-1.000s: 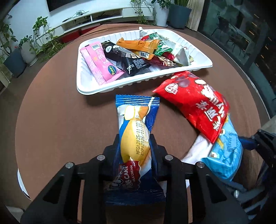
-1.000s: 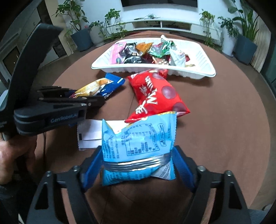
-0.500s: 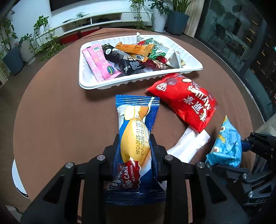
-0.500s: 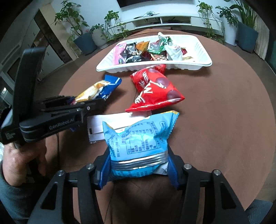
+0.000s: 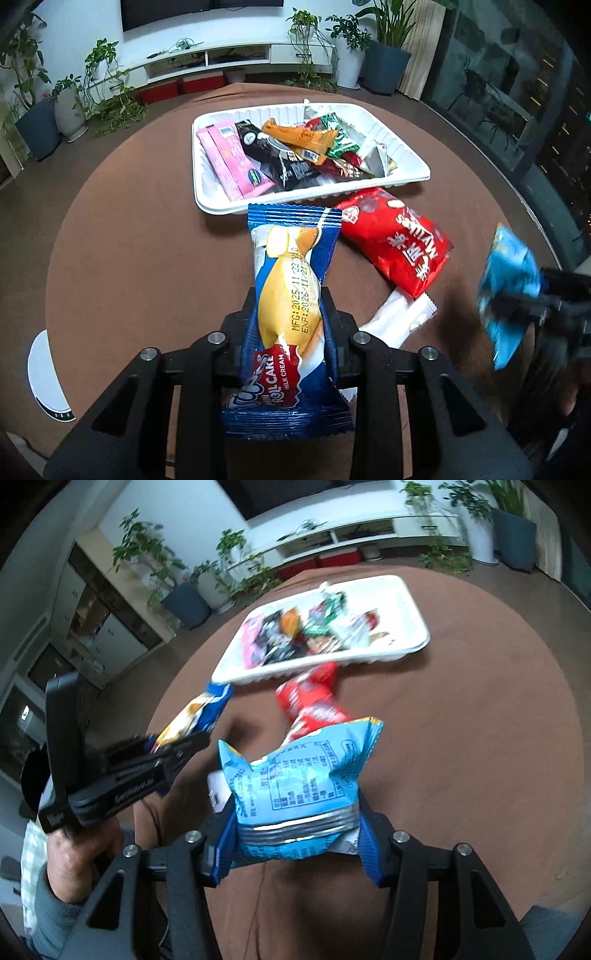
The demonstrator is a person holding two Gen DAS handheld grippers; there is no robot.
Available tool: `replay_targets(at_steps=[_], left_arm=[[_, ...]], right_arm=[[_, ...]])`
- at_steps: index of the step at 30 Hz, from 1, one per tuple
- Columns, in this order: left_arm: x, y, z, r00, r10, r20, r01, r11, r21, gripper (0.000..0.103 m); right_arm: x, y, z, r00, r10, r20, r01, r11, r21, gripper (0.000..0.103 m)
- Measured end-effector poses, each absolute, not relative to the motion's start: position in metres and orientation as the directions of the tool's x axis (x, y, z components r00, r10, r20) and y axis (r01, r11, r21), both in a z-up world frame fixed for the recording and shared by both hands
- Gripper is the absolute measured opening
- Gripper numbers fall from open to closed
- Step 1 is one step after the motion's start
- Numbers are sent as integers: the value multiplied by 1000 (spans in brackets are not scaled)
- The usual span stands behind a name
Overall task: Organize snacks
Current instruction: 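Lift both held packets off the table toward the tray, then carry both packets over the tray and open both tools to drop them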
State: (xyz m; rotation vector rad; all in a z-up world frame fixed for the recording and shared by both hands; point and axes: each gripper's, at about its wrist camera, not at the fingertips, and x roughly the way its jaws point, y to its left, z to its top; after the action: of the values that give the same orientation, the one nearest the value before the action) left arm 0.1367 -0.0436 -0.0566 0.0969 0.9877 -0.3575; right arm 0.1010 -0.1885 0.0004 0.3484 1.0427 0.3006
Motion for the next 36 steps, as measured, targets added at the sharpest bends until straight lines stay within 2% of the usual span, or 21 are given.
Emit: replay_targets(at_steps=[9,16,26,36], left_arm=[[159,-41,-45,532,-233,-814,319,946,-62,27],[189,-45,-26,566,-218,-795,320,947,-32,27],[243,-51,1,602,-207,-771,320,948,-5,27],[296,-57,13,583,-259,-770,331,941,-66,27]], right_arm=[[145,-244,34,564,345,-750,-1,909,418,58],[187,-256,62,605,328,-726,-19,917,399,58],[250,-223,89,614,373,-695,-122,915,383,58],[294,-181,87,581,446,-681,-198,889,413,58]])
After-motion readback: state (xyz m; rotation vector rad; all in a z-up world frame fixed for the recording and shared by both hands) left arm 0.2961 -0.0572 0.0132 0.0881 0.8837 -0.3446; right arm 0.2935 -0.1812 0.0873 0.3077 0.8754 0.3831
